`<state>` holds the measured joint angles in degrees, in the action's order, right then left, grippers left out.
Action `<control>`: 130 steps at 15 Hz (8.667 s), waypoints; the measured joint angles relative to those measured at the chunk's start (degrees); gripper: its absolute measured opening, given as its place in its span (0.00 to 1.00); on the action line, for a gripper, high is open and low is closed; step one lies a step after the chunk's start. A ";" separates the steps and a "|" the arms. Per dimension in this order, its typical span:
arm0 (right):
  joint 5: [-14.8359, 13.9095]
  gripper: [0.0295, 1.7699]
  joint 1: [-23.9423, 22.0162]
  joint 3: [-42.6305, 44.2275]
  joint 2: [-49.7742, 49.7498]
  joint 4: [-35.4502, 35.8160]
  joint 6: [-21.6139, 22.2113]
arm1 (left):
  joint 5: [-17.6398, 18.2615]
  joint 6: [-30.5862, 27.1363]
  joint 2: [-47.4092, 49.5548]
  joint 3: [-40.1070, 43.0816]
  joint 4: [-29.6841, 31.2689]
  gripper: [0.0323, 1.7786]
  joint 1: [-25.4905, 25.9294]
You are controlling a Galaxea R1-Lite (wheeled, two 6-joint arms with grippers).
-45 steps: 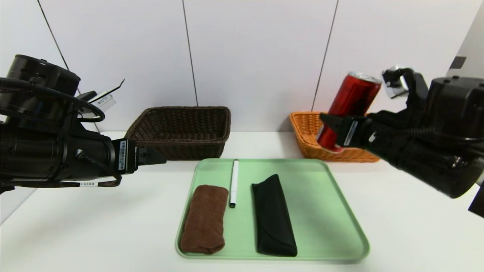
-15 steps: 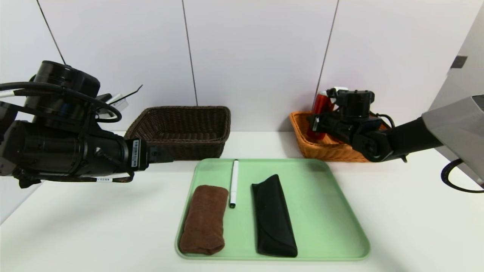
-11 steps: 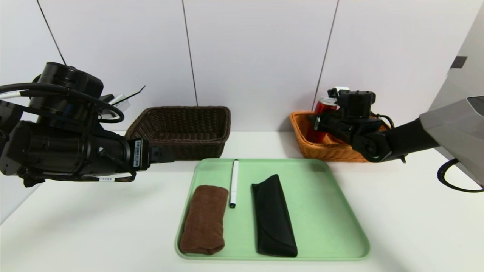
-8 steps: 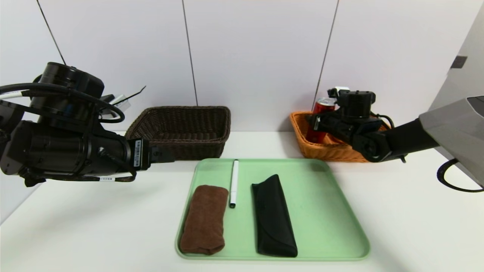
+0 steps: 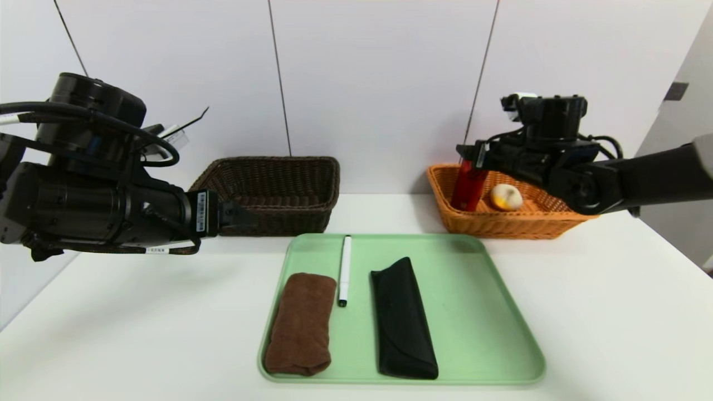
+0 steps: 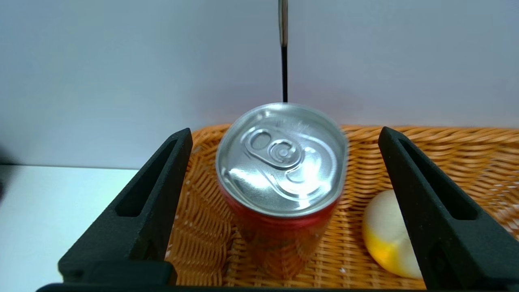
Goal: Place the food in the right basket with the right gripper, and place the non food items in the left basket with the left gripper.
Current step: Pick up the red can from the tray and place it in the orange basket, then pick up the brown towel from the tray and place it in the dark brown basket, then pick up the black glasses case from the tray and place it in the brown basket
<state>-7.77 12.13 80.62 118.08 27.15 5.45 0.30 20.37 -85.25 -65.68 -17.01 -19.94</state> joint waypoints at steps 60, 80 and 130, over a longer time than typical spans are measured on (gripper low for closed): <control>4.18 0.96 7.27 1.19 -23.24 -63.15 14.42 | -6.83 16.77 -32.37 -27.59 -37.05 0.29 -23.49; 4.38 0.96 6.30 -0.30 -22.55 -60.64 14.40 | -6.83 12.34 -21.57 -39.50 -9.28 0.20 6.63; -0.44 0.96 8.68 -3.36 -22.99 -60.16 15.10 | -8.68 25.88 -31.10 -46.45 -35.41 0.94 -33.80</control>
<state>-8.20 20.81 77.25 95.09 -33.01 20.55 -8.37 46.25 -116.35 -112.13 -52.42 -53.75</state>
